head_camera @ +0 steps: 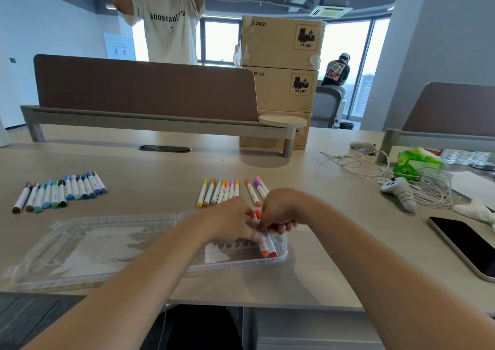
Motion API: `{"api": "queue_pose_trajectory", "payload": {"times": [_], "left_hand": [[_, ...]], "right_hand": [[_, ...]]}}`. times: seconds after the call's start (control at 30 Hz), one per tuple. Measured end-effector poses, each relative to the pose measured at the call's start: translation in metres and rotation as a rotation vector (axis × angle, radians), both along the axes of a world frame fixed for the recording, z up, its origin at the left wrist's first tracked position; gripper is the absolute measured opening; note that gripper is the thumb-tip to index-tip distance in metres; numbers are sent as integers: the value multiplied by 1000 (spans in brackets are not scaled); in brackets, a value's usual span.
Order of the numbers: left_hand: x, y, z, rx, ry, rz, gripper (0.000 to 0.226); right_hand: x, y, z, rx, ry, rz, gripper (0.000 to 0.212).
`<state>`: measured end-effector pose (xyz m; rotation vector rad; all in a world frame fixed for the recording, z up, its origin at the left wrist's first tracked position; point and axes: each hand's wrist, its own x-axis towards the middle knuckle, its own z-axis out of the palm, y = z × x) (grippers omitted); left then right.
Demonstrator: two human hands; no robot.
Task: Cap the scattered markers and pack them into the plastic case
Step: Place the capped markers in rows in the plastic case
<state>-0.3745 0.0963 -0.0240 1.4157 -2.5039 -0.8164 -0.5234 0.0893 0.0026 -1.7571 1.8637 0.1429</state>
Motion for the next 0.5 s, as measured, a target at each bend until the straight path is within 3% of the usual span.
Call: {"api": "queue_pose_trajectory", "payload": {"times": [0.17, 0.33, 0.5], "left_hand": [[1, -1, -1, 4, -56, -2, 54], [-1, -5, -3, 15, -59, -19, 31], [1, -15, 0, -51, -39, -12, 31]], "right_hand": [[5, -2, 2, 38, 69, 40, 26], [11, -3, 5, 45, 149, 85, 23], [4, -14, 2, 50, 95, 22, 23]]}}
